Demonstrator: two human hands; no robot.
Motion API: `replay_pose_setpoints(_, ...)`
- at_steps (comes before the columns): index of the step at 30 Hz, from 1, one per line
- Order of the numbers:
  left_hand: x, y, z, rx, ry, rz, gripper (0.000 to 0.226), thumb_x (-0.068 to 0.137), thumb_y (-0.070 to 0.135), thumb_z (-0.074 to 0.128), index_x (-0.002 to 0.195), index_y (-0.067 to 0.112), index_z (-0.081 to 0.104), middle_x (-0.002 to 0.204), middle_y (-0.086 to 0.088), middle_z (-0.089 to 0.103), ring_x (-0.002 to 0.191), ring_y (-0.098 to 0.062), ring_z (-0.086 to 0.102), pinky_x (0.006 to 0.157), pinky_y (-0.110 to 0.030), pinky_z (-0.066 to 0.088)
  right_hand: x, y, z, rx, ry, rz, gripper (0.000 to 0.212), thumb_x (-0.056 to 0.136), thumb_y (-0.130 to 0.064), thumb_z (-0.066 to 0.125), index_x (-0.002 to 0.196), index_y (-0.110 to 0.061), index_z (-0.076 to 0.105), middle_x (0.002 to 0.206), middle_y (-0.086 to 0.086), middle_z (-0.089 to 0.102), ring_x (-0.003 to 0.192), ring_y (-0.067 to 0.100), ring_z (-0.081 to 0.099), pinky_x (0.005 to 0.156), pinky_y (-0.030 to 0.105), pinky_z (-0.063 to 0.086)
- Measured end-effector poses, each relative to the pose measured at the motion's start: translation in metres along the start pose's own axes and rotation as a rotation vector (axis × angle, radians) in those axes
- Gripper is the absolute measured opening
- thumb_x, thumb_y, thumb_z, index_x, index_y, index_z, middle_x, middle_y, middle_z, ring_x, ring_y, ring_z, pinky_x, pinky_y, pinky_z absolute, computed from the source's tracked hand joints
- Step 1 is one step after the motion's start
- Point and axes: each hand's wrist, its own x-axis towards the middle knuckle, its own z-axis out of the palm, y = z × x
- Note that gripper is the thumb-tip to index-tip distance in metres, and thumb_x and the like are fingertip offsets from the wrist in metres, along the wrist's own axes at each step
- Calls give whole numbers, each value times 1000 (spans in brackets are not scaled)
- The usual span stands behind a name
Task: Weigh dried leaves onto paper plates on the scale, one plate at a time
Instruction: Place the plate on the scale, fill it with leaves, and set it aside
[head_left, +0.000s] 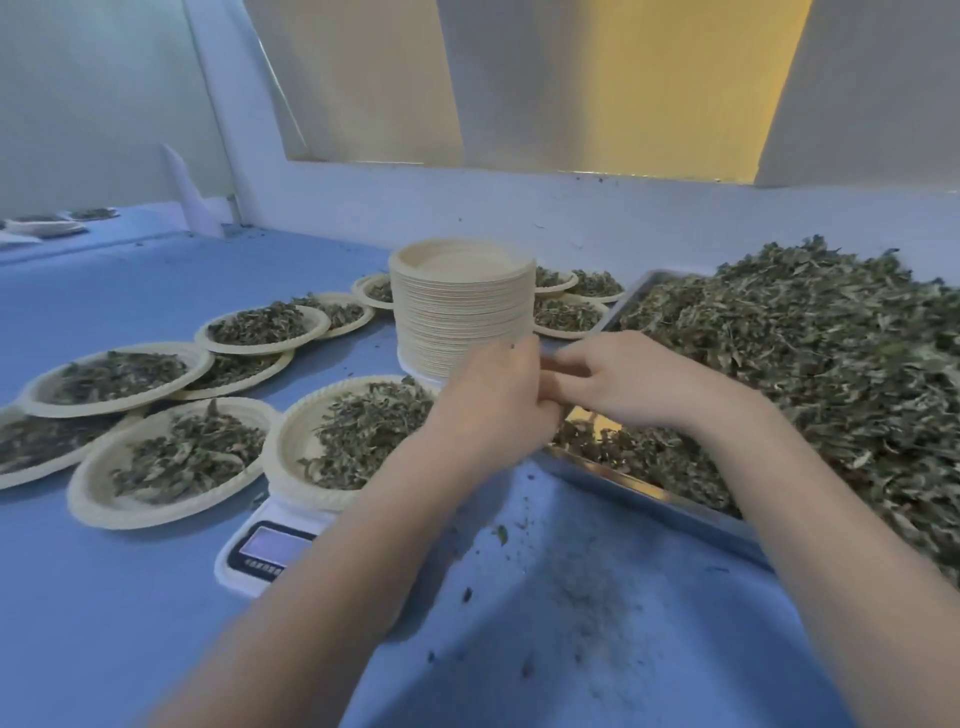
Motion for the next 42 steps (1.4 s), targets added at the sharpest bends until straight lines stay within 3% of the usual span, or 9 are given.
replay_pose_setpoints(3,-25,-32,-24,32,1,-31,30,87,19,52,114,7,54,114,-12,59,108,-31,50,89,-42,41,12,-36,14,132,-31,-69,37,91,-58,39,93,-31,65,73,-18,67,72,-5,54,62,15,38)
replay_pose_setpoints(8,-67,-88,-61,27,161,-93,27,97,19,44,119,11,58,114,-10,61,109,-28,51,93,-38,37,30,-85,28,181,-66,-214,44,92,-54,46,132,-38,51,135,-9,54,125,11,46,99,27,36)
replay_pose_setpoints(11,-85,-120,-77,10,238,-173,27,97,19,46,118,10,60,115,-8,60,107,-22,52,89,-26,36,35,-94,30,125,-138,-211,86,70,-75,55,144,-39,32,150,-15,33,135,7,32,98,23,30)
replay_pose_setpoints(14,-95,-142,-75,32,151,-379,31,98,19,40,125,14,54,128,-10,49,111,-25,50,93,-30,36,37,-85,35,21,-286,-111,133,41,-86,60,151,-32,8,158,-12,10,144,9,13,116,34,19)
replay_pose_setpoints(17,-100,-148,-61,-50,64,-509,37,99,21,35,133,11,46,133,-16,46,123,-31,42,100,-37,35,36,-71,44,-1,-401,-53,150,33,-85,68,150,-34,-11,160,-8,-1,146,11,6,119,39,15)
replay_pose_setpoints(24,-100,-140,-52,-312,237,-555,34,99,19,37,131,15,47,117,-8,60,92,-23,60,77,-33,46,36,-59,48,115,-306,-71,134,53,-65,79,149,-36,-10,156,-17,10,133,-6,14,102,13,16)
replay_pose_setpoints(29,-91,-141,-60,-309,296,-599,33,94,11,45,126,14,54,121,0,60,89,-15,59,69,-23,45,43,-61,49,122,-282,-71,129,61,-55,81,149,-36,-11,158,-11,10,143,9,17,107,22,21)
replay_pose_setpoints(34,-69,-153,-86,-446,411,-681,30,93,14,53,122,12,61,117,-3,65,103,-23,62,93,-36,48,67,-76,33,219,-199,-71,120,68,-45,80,151,-33,-4,158,-4,18,141,14,25,110,28,25)
replay_pose_setpoints(42,-43,-194,-89,-534,449,-863,23,91,7,54,111,4,65,108,-15,67,98,-34,63,91,-46,50,133,-93,43,381,12,0,98,74,-24,81,151,-24,20,141,8,47,125,19,47,92,24,32)
